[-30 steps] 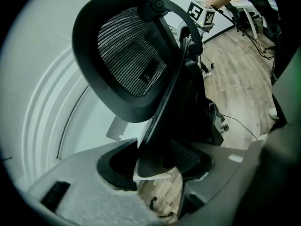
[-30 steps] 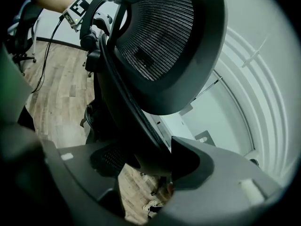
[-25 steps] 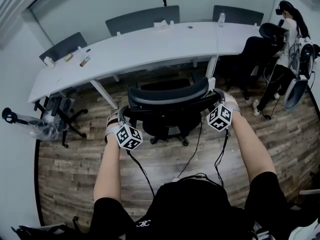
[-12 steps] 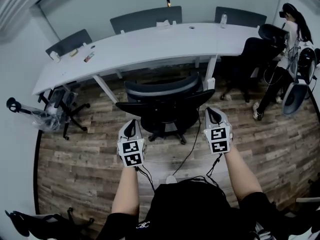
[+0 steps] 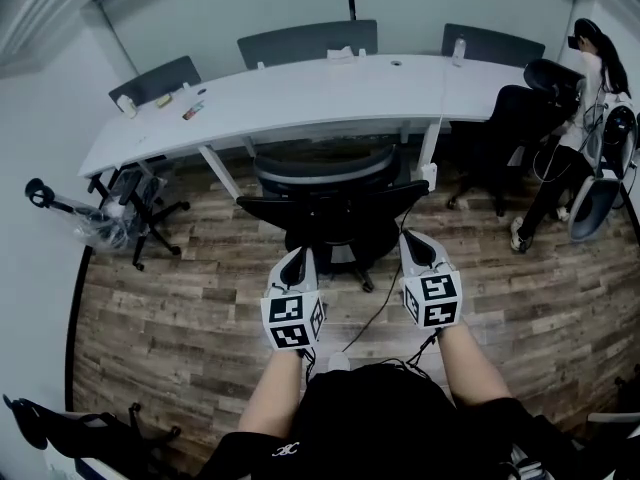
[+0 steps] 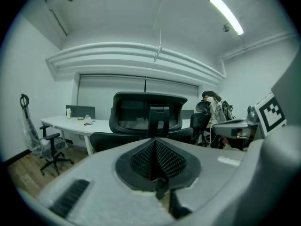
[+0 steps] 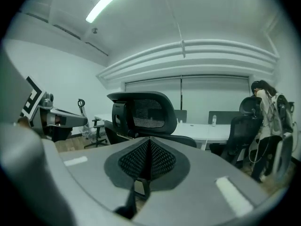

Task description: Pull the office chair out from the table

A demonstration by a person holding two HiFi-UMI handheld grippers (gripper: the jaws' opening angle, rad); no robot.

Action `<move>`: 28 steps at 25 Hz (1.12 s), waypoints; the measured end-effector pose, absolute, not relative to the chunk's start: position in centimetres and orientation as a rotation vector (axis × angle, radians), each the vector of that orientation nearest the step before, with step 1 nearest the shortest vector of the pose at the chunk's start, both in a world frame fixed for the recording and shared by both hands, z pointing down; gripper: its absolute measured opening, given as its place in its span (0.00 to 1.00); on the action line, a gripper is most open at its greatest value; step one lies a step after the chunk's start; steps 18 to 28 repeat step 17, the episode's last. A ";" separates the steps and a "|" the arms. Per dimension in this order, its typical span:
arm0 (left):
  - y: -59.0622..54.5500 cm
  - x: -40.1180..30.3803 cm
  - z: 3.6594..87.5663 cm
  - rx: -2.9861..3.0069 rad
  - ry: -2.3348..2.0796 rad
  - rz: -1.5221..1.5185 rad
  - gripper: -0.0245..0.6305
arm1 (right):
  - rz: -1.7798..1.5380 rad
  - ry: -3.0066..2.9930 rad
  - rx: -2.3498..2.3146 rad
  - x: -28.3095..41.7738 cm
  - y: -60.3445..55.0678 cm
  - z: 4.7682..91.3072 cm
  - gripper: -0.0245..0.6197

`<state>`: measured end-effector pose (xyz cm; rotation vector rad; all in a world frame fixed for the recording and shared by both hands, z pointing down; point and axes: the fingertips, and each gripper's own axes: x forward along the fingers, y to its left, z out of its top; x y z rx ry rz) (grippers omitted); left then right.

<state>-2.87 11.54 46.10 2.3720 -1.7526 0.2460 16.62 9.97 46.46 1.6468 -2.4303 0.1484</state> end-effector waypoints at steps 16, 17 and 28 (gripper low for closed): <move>11.8 -2.9 46.6 2.361 -1.724 0.265 0.05 | 0.142 -2.428 1.628 14.9 10.3 47.1 0.05; 11.7 -3.0 46.6 2.361 -1.723 0.266 0.05 | 0.143 -2.428 1.628 14.7 10.3 47.0 0.05; 11.7 -3.0 46.6 2.361 -1.723 0.266 0.05 | 0.143 -2.428 1.628 14.7 10.3 47.0 0.05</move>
